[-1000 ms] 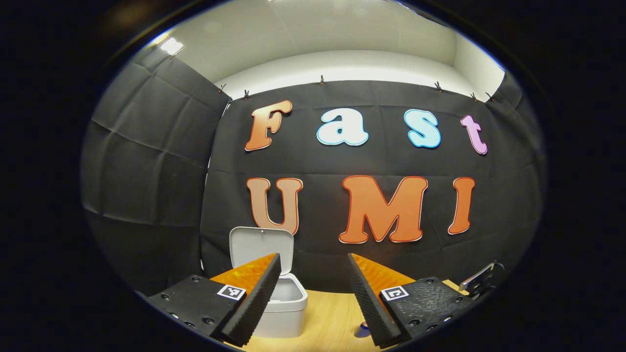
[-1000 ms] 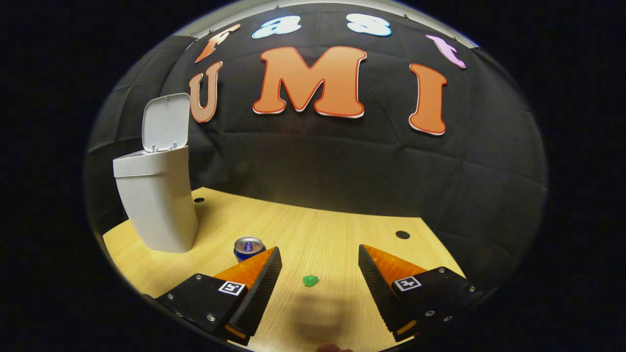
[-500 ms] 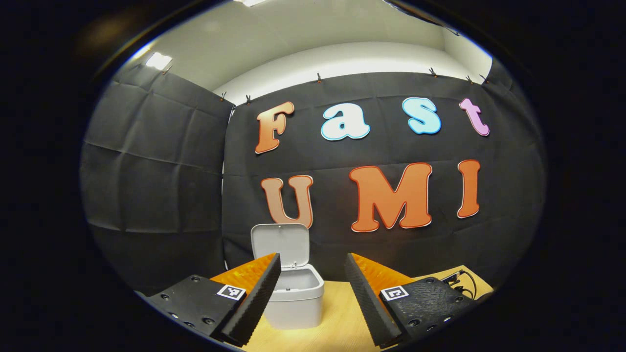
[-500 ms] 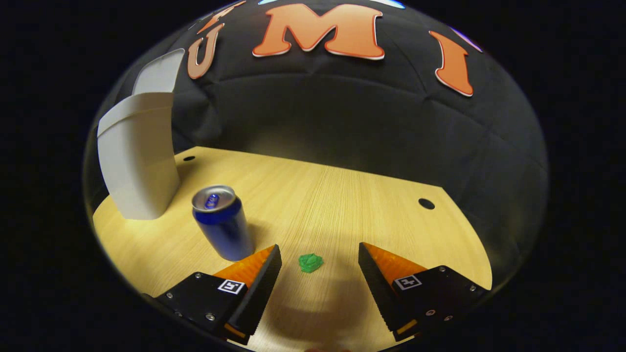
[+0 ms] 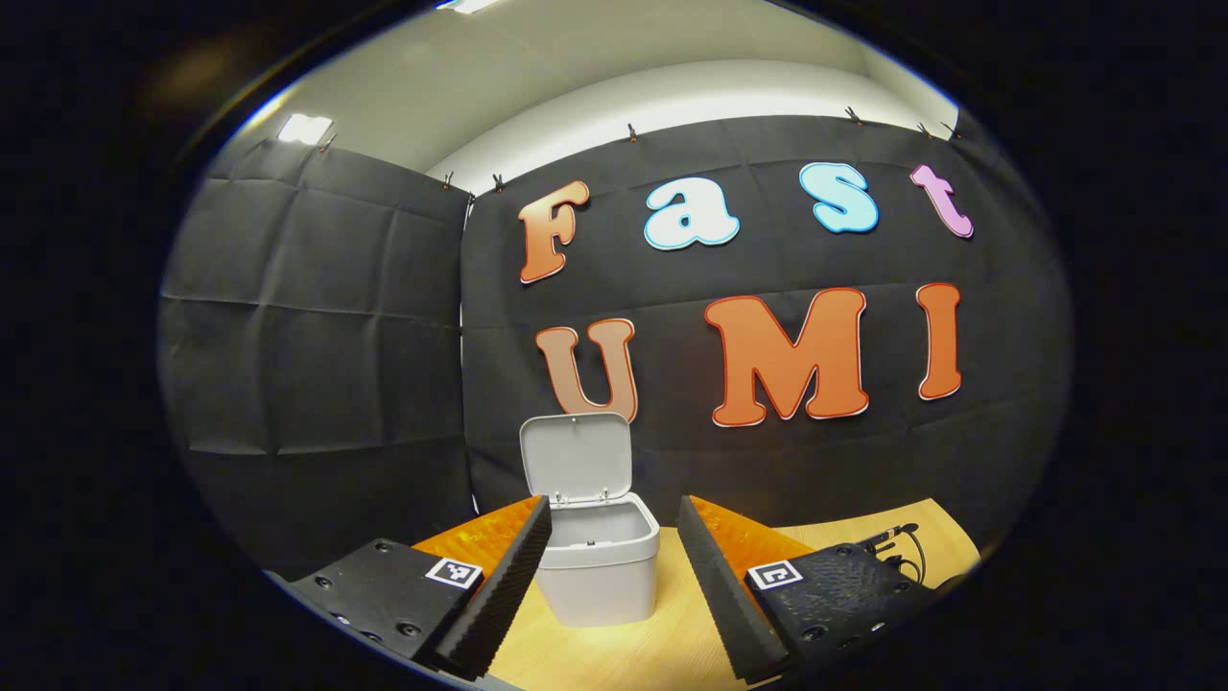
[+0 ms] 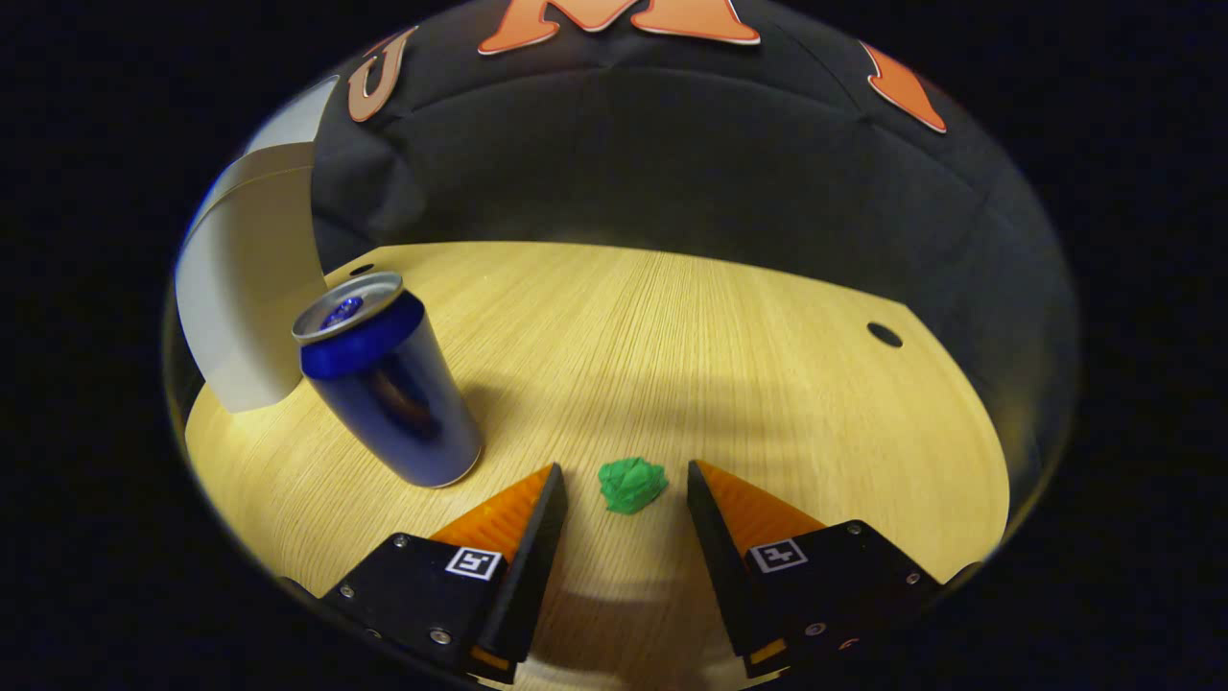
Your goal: Press the lid of the desktop garbage bin to open it, pick up the crumpled paper on the desktop and throw it into the bin, then pick up the pop can on the desktop and drop it into the bin, and finally close the garbage bin lid.
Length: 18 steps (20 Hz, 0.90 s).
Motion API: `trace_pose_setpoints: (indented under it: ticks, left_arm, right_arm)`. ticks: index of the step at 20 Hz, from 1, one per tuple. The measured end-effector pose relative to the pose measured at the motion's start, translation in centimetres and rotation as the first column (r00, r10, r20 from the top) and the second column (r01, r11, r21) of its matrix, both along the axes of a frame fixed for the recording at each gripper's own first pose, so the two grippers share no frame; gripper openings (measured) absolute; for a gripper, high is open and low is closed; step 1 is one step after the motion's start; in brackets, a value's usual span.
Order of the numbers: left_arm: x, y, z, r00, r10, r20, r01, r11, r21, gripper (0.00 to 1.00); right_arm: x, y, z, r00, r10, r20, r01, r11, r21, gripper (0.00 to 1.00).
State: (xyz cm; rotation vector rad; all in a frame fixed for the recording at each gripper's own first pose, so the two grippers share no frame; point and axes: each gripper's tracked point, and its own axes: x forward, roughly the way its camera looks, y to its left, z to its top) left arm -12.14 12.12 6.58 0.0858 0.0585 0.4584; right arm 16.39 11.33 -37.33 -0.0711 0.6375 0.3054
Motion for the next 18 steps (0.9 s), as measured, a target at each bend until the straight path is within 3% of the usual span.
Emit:
trace_pose_setpoints:
  ticks: [2,5,8,13,18]
  left_arm:
    - [0.6,-0.5,-0.6,1.000,-0.016,-0.019,0.016,1.000,-0.013,0.85]
    - [1.5,-1.2,-1.4,0.998,-0.045,-0.043,0.044,0.999,-0.020,0.86]
    - [1.8,-2.4,-1.8,0.995,-0.079,-0.064,0.079,0.997,-0.007,0.85]
    - [1.3,-2.5,-1.9,0.991,-0.097,-0.091,0.098,0.995,0.012,0.85]
    - [1.8,-3.2,-2.8,0.985,-0.139,-0.102,0.137,0.990,-0.025,0.85]
  right_arm:
    - [-0.1,0.2,0.0,1.000,0.019,-0.003,-0.019,1.000,0.013,0.70]
    - [-0.4,0.9,0.0,0.999,0.032,0.002,-0.032,0.999,0.002,0.46]
    - [-0.7,0.9,0.2,0.999,0.038,0.007,-0.038,0.999,-0.013,0.29]
    - [-0.1,0.2,1.3,1.000,-0.005,0.015,0.004,0.999,0.041,0.18]
    - [-0.3,-1.2,4.0,0.998,-0.037,0.056,0.032,0.996,0.085,0.16]
